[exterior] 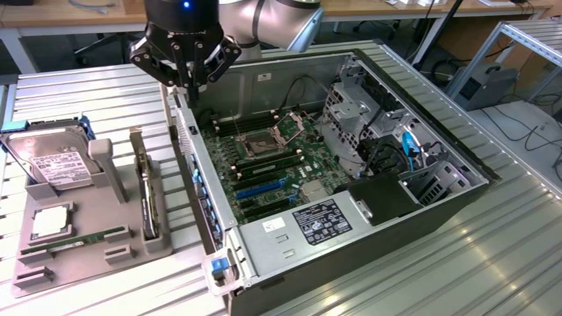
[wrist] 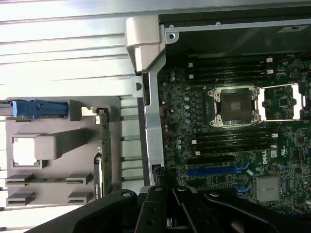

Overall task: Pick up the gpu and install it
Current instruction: 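Reach for the gpu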

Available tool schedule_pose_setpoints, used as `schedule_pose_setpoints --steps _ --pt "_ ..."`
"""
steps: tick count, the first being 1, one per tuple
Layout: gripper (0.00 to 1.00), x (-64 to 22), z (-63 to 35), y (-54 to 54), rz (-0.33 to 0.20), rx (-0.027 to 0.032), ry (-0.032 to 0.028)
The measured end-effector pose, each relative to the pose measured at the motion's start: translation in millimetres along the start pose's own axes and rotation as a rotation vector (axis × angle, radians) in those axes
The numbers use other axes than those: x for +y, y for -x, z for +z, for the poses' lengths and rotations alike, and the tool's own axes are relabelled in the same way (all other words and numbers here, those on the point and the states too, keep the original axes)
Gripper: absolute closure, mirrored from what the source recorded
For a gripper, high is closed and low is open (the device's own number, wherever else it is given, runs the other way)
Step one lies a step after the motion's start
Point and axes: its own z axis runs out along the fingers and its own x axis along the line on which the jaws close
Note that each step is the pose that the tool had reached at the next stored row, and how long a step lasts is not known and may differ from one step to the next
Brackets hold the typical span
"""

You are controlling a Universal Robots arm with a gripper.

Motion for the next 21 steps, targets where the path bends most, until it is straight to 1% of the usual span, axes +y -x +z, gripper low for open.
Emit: schedule_pose_setpoints --steps 21 --pt "0.89 -0.6 -0.2 -7.5 0.0 0.0 0.0"
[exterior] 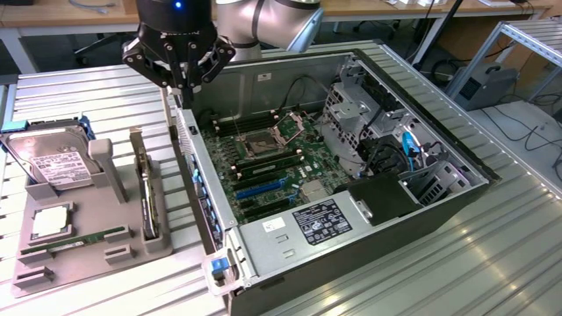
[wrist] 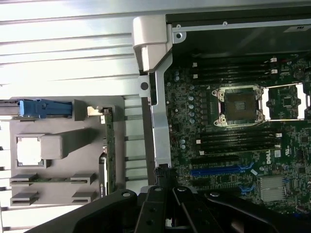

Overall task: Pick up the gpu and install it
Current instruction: 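Reach for the gpu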

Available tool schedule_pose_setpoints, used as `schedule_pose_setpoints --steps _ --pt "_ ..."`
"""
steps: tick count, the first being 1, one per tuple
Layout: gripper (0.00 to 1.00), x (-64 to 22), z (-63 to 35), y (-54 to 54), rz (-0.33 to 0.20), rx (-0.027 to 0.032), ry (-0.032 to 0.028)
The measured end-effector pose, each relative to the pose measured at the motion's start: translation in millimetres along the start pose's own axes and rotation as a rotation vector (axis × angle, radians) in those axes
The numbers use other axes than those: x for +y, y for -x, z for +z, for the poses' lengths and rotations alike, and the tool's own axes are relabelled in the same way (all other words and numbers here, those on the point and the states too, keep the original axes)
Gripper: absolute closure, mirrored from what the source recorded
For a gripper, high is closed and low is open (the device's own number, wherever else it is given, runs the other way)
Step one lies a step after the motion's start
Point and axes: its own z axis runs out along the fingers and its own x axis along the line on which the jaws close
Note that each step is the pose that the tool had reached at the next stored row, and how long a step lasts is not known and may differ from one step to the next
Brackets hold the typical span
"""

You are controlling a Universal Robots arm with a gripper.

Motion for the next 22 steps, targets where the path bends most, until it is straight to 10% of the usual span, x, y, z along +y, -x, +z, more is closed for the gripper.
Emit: schedule_pose_setpoints --steps 22 --pt "0.89 -0.6 -0.2 -7.9 0.0 0.0 -0.0001"
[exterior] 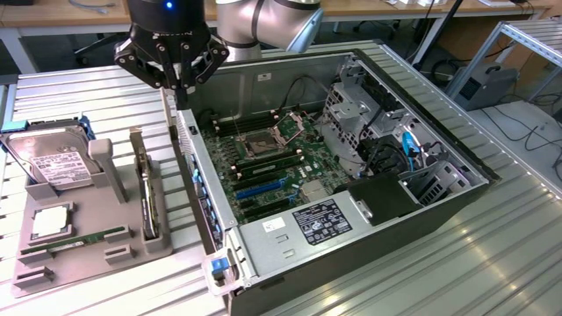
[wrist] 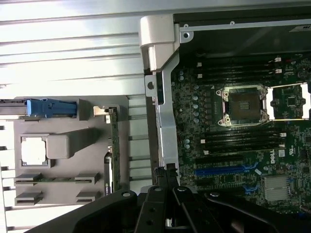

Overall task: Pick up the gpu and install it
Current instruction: 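Reach for the gpu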

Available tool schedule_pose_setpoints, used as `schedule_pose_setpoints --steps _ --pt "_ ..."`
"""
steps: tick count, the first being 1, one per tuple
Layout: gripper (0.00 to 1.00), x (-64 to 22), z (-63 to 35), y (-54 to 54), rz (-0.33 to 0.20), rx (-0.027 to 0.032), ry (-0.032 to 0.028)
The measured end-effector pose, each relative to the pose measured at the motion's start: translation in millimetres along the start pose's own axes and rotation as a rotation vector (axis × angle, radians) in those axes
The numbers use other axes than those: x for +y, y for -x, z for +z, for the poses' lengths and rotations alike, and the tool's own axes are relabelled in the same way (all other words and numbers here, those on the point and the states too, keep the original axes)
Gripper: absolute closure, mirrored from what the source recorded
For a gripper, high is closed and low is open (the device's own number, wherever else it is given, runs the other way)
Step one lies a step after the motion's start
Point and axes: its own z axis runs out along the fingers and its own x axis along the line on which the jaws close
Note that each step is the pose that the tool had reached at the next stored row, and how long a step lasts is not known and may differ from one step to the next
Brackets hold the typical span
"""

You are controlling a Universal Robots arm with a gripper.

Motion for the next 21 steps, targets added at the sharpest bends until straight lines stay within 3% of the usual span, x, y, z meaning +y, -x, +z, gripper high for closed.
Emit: schedule_pose_setpoints --steps 21 --pt "0.89 -0.6 -0.2 -7.5 0.0 0.0 0.0"
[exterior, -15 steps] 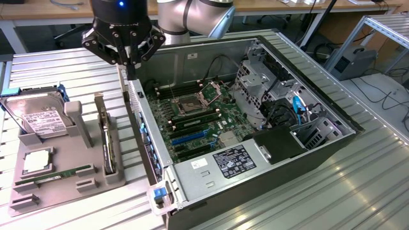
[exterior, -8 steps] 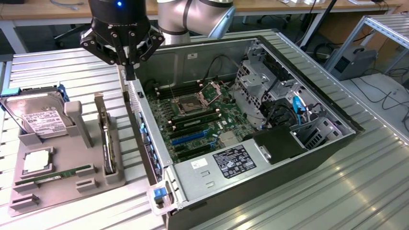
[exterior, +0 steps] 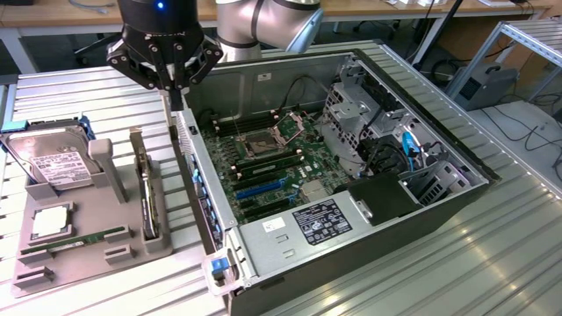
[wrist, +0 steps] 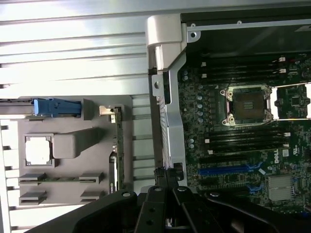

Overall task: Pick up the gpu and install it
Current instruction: 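Reach for the gpu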

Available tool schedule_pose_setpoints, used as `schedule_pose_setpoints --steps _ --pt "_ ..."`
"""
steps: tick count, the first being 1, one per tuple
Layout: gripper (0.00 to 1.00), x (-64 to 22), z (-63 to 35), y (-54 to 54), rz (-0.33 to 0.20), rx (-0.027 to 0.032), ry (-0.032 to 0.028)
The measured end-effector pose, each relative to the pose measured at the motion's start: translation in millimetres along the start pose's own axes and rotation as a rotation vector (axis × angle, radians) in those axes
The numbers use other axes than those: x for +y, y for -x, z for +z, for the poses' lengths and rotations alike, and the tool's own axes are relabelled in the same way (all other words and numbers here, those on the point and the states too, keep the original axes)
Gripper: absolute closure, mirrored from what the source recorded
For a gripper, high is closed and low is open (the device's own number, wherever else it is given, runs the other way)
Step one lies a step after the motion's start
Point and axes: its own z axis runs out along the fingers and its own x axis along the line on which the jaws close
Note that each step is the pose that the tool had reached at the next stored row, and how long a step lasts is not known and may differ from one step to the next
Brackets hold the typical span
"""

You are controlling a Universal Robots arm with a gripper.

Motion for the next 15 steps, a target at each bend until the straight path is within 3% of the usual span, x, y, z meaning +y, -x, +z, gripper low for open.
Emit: schedule_pose_setpoints --steps 15 --pt "0.89 -0.4 -0.1 -5.2 0.0 0.0 0.0"
